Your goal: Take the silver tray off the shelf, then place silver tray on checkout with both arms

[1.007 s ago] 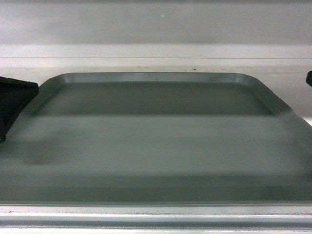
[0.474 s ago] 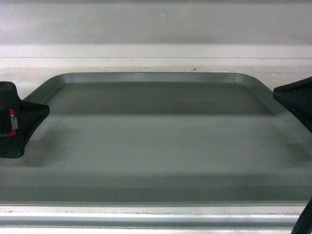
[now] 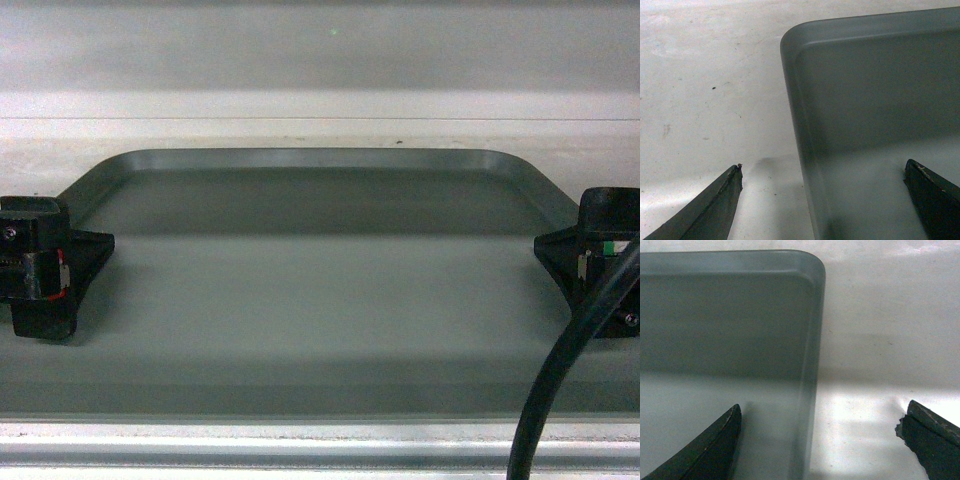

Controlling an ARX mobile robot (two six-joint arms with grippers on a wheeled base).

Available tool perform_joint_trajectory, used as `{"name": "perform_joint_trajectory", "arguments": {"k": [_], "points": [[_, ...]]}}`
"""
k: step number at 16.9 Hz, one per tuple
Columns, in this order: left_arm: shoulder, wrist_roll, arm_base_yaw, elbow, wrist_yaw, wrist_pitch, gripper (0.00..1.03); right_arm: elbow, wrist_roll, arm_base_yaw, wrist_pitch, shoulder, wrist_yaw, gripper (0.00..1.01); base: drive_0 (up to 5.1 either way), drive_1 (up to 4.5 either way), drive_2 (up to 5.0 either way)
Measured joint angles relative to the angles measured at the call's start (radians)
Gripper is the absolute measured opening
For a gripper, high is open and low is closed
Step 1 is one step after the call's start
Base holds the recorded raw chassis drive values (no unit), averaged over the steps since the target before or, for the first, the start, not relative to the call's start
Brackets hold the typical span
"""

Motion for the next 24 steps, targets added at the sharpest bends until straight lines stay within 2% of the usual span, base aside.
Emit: {"name": "perform_joint_trajectory", "arguments": {"k": [4, 7, 8, 9, 10, 11, 12, 13, 15, 20, 24], "points": [[0.004, 0.015, -0.018, -0.008, -0.026, 0.022, 0.98, 0.010, -0.012, 0.024, 0.004, 0.012, 0.040, 0.98, 0.0, 0.00, 0.0], [0.005, 0.025, -0.032, -0.013, -0.029, 0.031, 0.77, 0.013, -0.012, 0.032, 0.008, 0.020, 0.053, 0.94, 0.0, 0.00, 0.0], [0.005, 0.026, -0.032, -0.013, -0.029, 0.031, 0.70, 0.013, -0.011, 0.032, 0.008, 0.020, 0.057, 0.87, 0.0, 0.00, 0.0], [0.005, 0.027, -0.033, -0.016, -0.031, 0.037, 0.53, 0.013, -0.011, 0.039, 0.012, 0.021, 0.061, 0.72, 0.0, 0.00, 0.0], [0.005, 0.026, -0.030, -0.020, -0.048, 0.047, 0.25, 0.013, -0.011, 0.046, 0.024, 0.026, 0.063, 0.41, 0.0, 0.00, 0.0], [0.004, 0.001, -0.027, -0.026, -0.053, 0.057, 0.06, 0.013, -0.010, 0.051, 0.026, 0.026, 0.075, 0.17, 0.0, 0.00, 0.0], [0.004, -0.014, -0.027, -0.027, -0.051, 0.058, 0.05, 0.013, -0.009, 0.050, 0.026, 0.026, 0.077, 0.10, 0.0, 0.00, 0.0], [0.004, -0.027, -0.027, -0.027, -0.050, 0.059, 0.04, 0.013, 0.019, 0.050, 0.028, 0.026, 0.085, 0.04, 0.0, 0.00, 0.0], [0.004, -0.037, -0.031, -0.028, -0.050, 0.061, 0.04, 0.013, 0.051, 0.050, 0.030, 0.026, 0.089, 0.03, 0.0, 0.00, 0.0], [0.004, -0.043, -0.039, -0.029, -0.053, 0.064, 0.04, 0.013, 0.053, 0.051, 0.031, 0.025, 0.102, 0.03, 0.0, 0.00, 0.0], [0.005, -0.063, -0.074, -0.029, -0.085, 0.060, 0.04, 0.013, 0.035, 0.057, 0.037, 0.025, 0.138, 0.03, 0.0, 0.00, 0.0]]}}
